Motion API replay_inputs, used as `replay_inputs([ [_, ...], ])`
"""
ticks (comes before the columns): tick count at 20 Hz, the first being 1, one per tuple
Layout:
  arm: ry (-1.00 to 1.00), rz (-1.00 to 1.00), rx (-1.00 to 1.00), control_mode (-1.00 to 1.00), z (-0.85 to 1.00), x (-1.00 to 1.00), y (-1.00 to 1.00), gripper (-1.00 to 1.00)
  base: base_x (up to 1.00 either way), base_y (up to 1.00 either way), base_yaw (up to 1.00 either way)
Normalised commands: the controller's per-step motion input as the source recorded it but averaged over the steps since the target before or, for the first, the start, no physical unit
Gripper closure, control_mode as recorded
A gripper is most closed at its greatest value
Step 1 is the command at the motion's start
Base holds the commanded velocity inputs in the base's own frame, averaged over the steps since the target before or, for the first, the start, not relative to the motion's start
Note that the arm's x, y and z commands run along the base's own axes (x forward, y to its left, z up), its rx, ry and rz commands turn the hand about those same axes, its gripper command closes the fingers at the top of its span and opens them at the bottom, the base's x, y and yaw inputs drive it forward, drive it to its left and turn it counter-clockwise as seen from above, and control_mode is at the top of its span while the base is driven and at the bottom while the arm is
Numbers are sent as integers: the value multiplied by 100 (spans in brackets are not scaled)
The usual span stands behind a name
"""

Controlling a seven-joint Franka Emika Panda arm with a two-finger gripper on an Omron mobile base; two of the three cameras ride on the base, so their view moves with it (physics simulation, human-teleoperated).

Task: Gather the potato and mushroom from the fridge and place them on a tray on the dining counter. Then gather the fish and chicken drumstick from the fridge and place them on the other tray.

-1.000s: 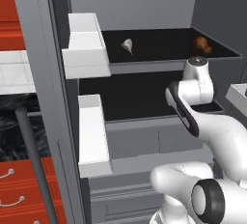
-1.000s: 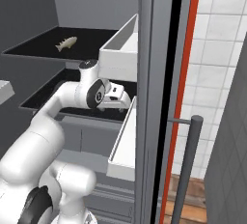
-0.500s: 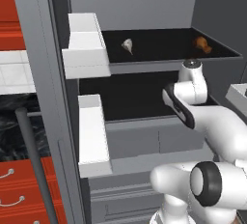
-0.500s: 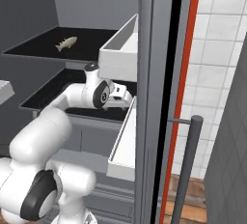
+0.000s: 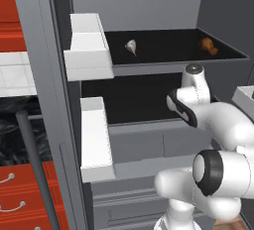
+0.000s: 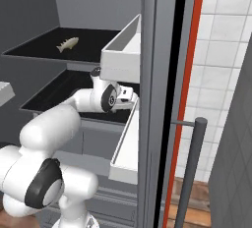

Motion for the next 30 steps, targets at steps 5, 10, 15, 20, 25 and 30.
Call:
replay_inputs([
  [5, 0, 0, -1, -100, -10, 37, -2, -100, 0, 0, 0],
  [10, 0, 0, 0, -100, -6, 37, 0, -100, 0, 0, 0],
  [15, 0, 0, -1, -100, -11, 36, 0, -100, 0, 0, 0],
  [20, 0, 3, -4, -100, -38, 10, 4, -100, 0, 0, 0],
  [25, -4, 5, -2, -100, -37, -2, 1, -100, 0, 0, 0],
  [30, -9, 5, -1, -100, -39, -1, 2, 100, 0, 0, 0],
])
